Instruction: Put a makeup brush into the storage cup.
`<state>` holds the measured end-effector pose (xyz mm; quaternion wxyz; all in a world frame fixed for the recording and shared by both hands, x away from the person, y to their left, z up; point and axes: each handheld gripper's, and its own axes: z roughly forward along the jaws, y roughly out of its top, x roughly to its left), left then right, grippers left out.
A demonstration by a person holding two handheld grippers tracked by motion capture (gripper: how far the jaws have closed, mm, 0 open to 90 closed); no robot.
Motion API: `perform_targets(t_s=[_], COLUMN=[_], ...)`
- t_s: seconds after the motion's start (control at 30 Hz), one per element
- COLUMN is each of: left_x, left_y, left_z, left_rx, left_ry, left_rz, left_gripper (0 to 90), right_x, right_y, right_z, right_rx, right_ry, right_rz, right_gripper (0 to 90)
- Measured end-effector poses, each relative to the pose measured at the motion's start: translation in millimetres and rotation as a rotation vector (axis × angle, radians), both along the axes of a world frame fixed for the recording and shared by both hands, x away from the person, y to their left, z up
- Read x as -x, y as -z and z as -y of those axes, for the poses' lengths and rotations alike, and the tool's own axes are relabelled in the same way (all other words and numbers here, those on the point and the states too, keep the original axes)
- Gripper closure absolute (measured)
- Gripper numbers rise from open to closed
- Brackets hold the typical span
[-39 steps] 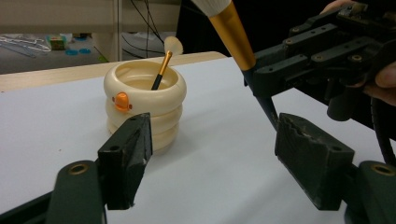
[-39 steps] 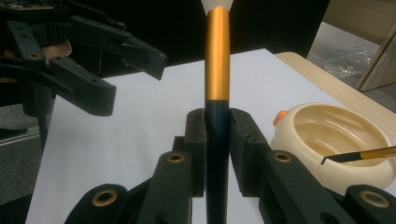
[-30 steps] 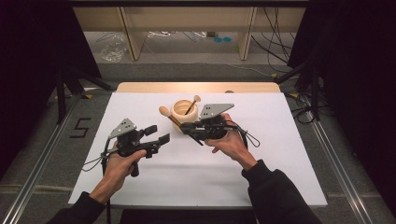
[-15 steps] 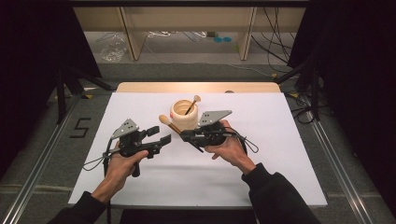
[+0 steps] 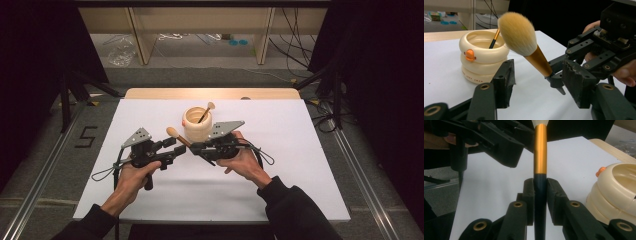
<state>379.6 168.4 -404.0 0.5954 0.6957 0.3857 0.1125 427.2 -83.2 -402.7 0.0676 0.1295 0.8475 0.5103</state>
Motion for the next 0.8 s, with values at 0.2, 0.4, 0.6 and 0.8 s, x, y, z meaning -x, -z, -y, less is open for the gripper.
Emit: perform_targets(t_s=[0.2,0.4,0.6,0.8], left_x=[-1.3,-1.4,-1.7,-2.8], left_y=[0.7,0.8,0.8,1.6], left_z=[0.7,1.4,1.3,0.7], left_rx=[0.014,0.023,0.032,0.070], left_ry=[0.006,0.010,0.019,0.036], left_rz=[-0.012,-0.014,-0.012,-0.031], left_gripper=[48.1,51.6,57.2,64.0], right_x=[2.5,4.5,5.1,5.9], right_y=[1.4,3.1,3.5,3.8], right_z=[-3.5,-6.6,-7.3,-8.3], right_rx=[-0.005,0.000,0.003,-0.002], right_ry=[-0.008,-0.021,-0.032,-0.039], right_rz=[-0.005,-0.008,-0.012,-0.018], right_gripper=[78.7,78.7,78.7,78.6])
